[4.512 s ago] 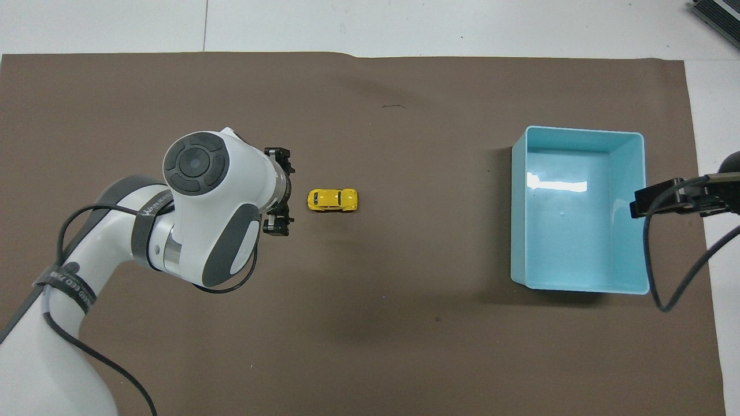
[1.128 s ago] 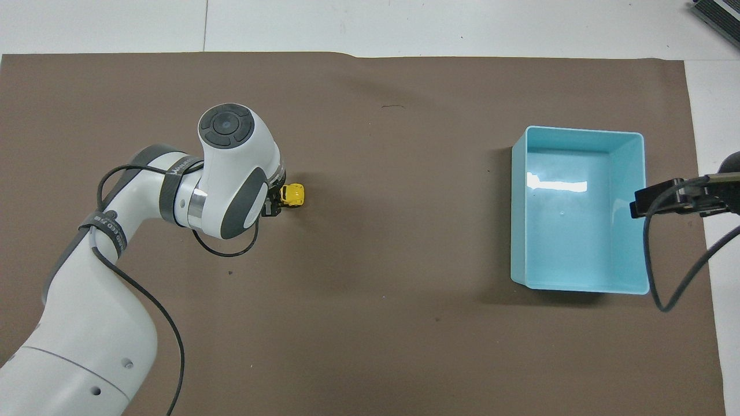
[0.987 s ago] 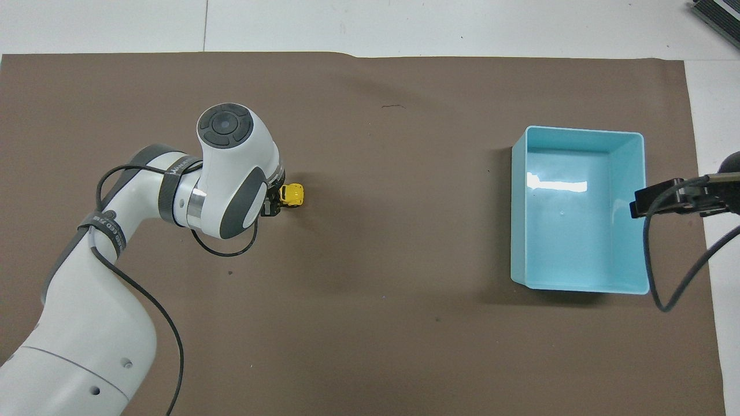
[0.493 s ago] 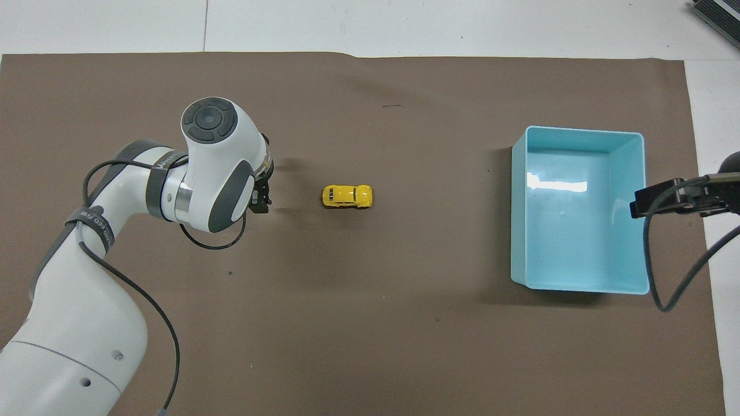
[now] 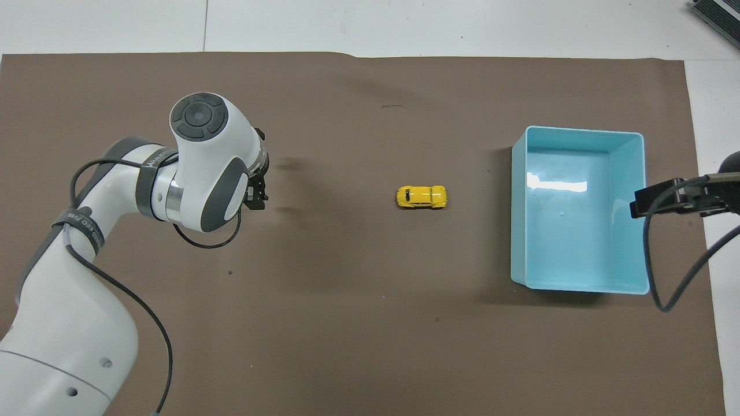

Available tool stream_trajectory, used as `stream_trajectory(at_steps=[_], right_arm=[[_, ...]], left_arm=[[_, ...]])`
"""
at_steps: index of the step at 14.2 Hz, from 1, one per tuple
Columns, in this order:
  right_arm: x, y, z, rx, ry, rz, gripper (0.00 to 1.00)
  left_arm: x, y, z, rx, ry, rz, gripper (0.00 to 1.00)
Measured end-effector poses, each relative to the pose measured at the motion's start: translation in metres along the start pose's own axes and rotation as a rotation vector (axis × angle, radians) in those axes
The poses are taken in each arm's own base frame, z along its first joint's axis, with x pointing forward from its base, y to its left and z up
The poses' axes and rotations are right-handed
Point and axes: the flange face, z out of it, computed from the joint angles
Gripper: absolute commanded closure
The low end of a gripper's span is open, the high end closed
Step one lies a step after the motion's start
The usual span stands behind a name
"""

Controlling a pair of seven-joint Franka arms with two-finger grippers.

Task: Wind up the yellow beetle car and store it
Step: 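Release the car with the left gripper so it rolls toward the bin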

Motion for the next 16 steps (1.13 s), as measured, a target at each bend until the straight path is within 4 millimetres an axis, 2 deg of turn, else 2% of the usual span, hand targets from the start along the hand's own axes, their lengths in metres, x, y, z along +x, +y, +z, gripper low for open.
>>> stream_trajectory(at_steps=[4, 11, 16], right_arm=[[0.000, 0.000, 0.000, 0.000, 0.000, 0.000, 0.00], [0.000, 0.000, 0.000, 0.000, 0.000, 0.000, 0.00], [0.000, 0.001, 0.000, -0.001, 0.000, 0.002, 0.00]], left_arm=[[0.001, 0.005, -0.026, -0.042, -0.013, 0.028, 0.00], [0.020, 0.011, -0.080, -0.118, -0.022, 0.173, 0.00], [0.052, 0.005, -0.118, -0.107, -0.004, 0.312, 0.00]])
